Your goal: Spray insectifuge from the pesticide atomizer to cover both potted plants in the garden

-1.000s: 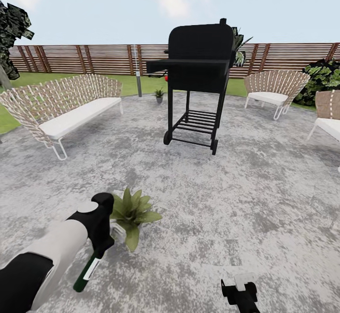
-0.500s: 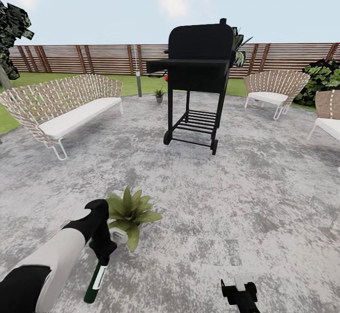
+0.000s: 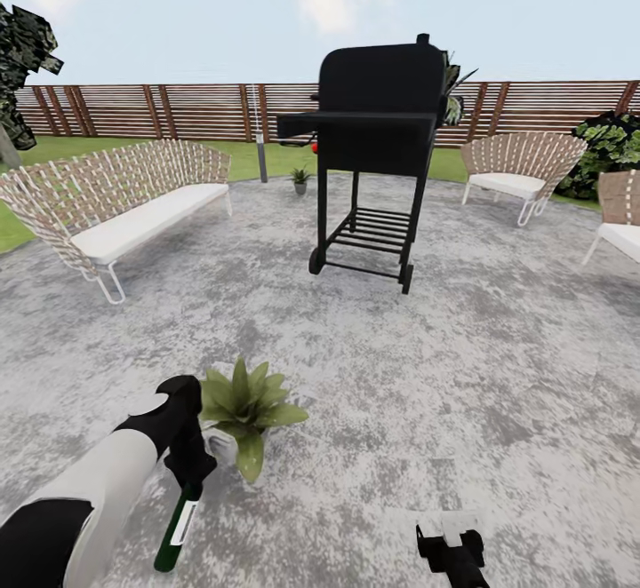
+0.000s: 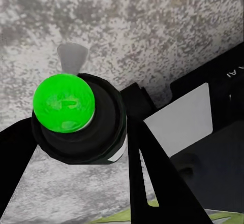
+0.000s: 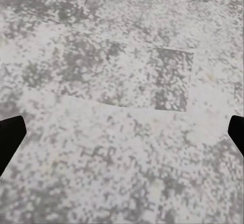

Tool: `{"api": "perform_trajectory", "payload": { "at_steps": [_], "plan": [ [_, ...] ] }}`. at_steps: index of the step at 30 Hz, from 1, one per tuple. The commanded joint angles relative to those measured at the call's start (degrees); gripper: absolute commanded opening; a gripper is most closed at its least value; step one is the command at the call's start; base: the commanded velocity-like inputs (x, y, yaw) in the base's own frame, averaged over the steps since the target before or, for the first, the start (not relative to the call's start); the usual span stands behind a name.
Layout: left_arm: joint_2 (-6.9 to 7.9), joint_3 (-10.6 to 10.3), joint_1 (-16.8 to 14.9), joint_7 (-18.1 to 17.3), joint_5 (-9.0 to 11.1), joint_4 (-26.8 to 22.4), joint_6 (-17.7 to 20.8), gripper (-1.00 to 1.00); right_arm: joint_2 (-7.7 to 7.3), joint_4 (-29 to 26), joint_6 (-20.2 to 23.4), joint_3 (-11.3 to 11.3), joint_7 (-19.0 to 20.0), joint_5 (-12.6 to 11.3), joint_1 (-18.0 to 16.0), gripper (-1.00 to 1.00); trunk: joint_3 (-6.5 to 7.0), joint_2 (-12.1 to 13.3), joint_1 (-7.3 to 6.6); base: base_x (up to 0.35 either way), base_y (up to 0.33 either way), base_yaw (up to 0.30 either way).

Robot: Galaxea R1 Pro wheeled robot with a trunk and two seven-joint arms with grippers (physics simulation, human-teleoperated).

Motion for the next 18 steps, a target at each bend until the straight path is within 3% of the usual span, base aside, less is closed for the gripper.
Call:
{"api": "perform_trajectory", "payload": {
  "at_steps": [1,5,10,18],
  "plan": [
    [-0.01,-0.35,-0.01,-0.52,-0.27,-0.08,0.6,-1.0,-0.04,0.03,-0.07,0.47,-0.49,0.06,-0.03,1.0,-0.05,-0.02,0.02,0.26,0.092,0.0],
    [-0.21,-0.42,-0.01,-0.47,-0.26,-0.08,0.59,-1.0,-0.05,0.03,-0.07,0.47,-0.49,0.06,-0.03,1.0,-0.05,-0.02,0.02,0.105,0.033,-0.03],
    [-0.15,-0.44,0.16,-0.52,-0.47,0.38,0.58,-1.0,-0.03,0.03,-0.07,0.47,-0.49,0.06,-0.03,1.0,-0.05,-0.02,0.02,0.011,0.004,-0.23],
    [0.31,-0.33,3.8,-0.61,-0.68,0.02,0.58,-1.0,-0.05,0.03,-0.07,0.47,-0.49,0.06,-0.03,1.0,-0.05,-0.02,0.02,0.0,0.0,-0.044]
  ]
}}
